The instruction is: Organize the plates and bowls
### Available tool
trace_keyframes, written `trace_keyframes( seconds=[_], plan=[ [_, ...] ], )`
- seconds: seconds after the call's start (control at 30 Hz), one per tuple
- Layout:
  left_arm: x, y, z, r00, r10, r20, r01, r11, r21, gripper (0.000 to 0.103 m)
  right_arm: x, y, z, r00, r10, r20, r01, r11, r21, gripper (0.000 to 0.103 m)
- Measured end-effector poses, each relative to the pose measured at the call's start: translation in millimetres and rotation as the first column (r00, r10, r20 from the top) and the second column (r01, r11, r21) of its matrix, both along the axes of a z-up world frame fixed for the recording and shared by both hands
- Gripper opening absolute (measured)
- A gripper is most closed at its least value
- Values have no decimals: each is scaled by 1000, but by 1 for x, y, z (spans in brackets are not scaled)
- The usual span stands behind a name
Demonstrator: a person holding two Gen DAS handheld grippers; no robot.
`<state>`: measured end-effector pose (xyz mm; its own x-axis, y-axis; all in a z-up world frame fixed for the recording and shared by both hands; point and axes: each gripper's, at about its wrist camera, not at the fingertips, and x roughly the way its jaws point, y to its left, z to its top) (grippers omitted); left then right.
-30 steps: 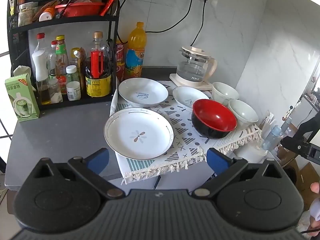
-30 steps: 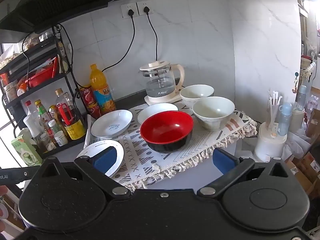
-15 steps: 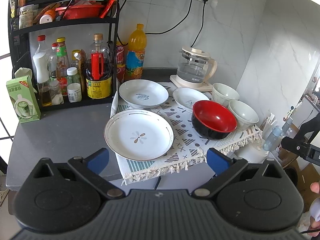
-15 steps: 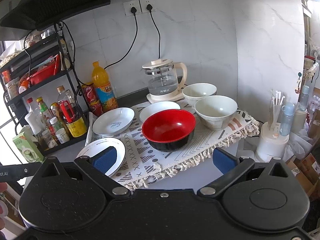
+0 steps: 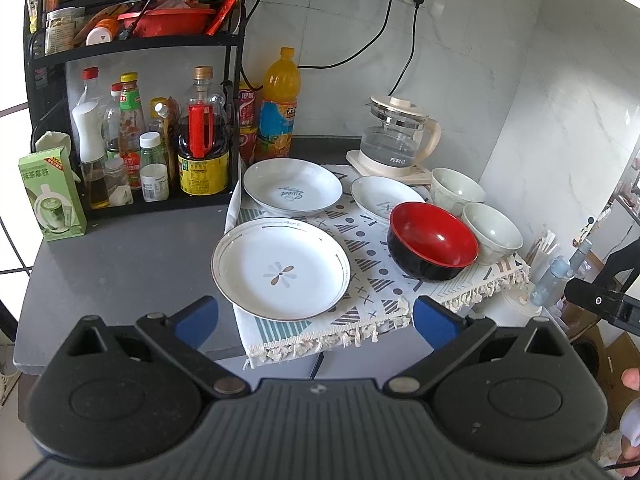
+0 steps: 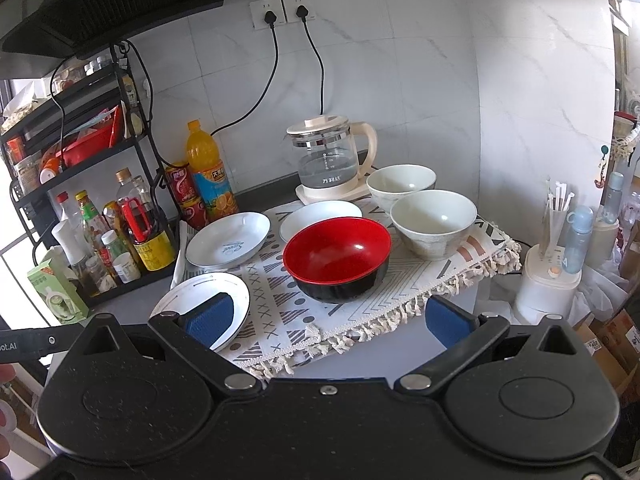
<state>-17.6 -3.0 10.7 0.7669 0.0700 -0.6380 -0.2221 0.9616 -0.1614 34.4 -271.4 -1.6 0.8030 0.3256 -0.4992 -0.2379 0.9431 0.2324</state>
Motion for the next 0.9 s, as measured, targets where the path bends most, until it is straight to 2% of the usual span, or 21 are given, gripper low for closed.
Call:
trace_keyframes(
  seconds=[0.9],
  plan=[
    [12, -9, -2, 1000, 16, -20, -16, 1000, -2, 103, 19, -9, -3, 998, 47, -36, -46, 999, 13, 103]
  ],
)
